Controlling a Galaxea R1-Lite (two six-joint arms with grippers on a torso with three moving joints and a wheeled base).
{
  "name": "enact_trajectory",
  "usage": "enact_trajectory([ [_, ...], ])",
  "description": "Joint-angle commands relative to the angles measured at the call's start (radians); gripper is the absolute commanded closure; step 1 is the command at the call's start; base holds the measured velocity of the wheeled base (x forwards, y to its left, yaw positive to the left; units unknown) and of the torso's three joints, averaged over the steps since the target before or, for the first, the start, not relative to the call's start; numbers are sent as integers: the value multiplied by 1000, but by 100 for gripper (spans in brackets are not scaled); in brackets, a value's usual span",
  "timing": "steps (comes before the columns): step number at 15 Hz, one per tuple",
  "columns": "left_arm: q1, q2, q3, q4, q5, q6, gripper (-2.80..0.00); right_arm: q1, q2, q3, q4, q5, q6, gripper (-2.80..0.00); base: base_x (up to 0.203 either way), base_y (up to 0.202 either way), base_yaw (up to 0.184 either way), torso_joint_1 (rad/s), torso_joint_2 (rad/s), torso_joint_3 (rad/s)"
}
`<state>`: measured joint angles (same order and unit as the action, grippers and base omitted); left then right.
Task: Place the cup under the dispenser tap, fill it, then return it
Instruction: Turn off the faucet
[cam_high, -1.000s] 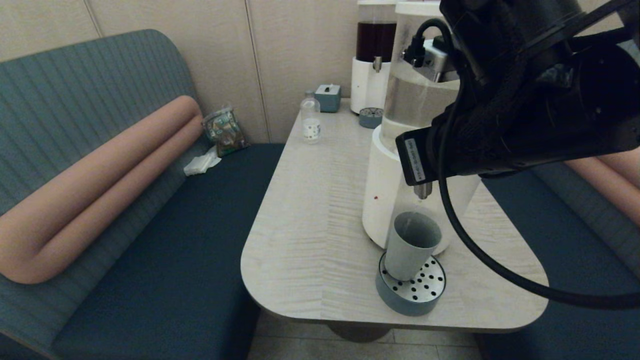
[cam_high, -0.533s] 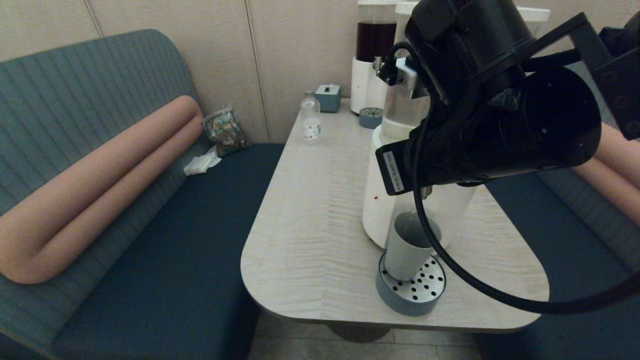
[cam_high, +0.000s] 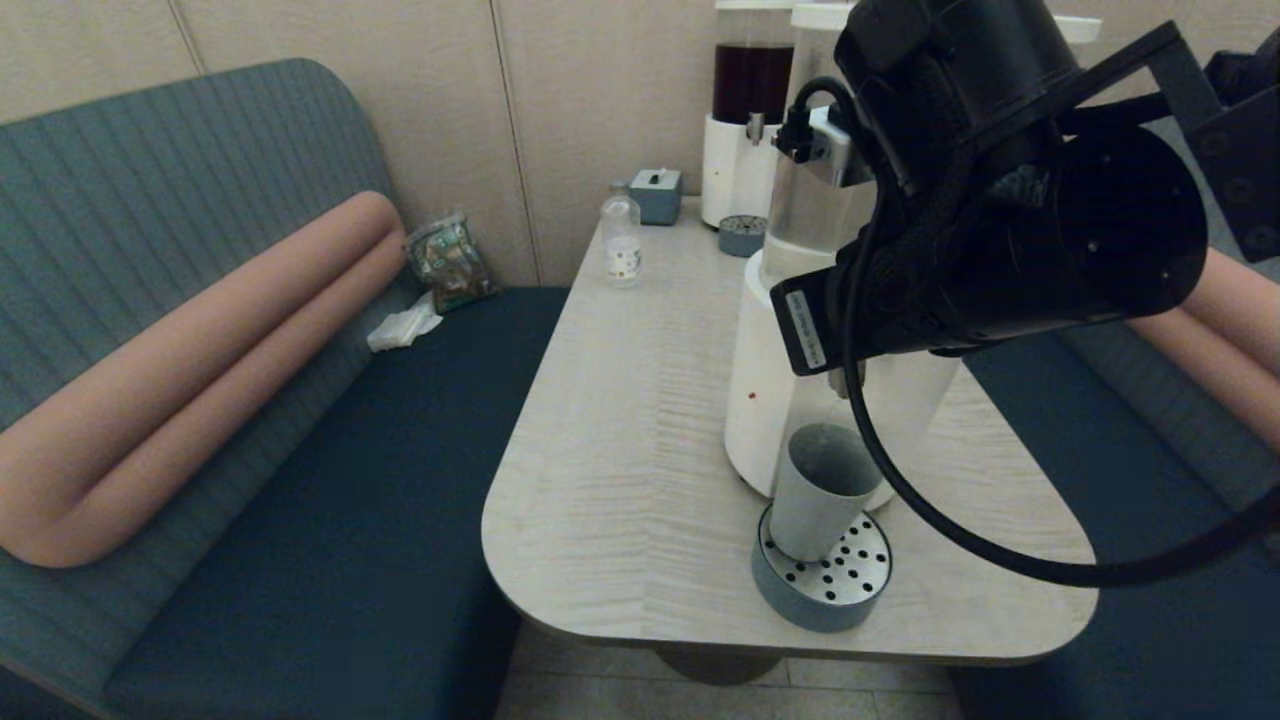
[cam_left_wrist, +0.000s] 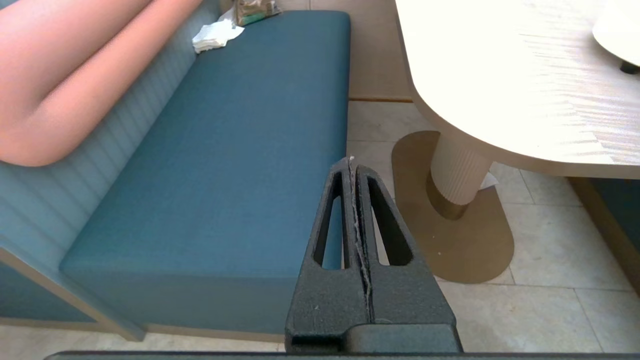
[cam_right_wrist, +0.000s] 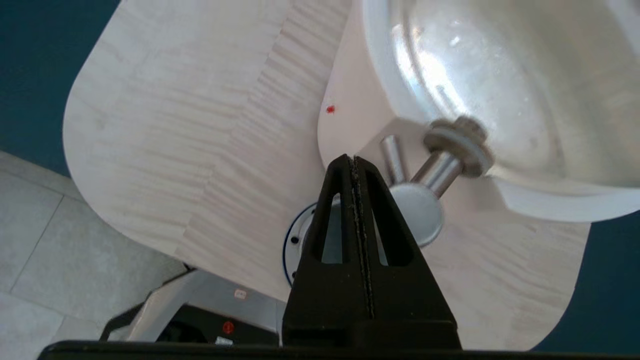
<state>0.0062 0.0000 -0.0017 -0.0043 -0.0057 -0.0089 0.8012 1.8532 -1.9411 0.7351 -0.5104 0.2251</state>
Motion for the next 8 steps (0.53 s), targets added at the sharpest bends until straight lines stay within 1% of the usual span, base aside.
enact_trajectory([
  [1,0,2,0,0,0,0,0,-8,0,1,4,-5,0,0,0,0,0,0,0,0],
  [8,0,2,-1,0,0,0,0,-25,36,1,-43,-5,-24,0,0,0,0,0,0,0],
])
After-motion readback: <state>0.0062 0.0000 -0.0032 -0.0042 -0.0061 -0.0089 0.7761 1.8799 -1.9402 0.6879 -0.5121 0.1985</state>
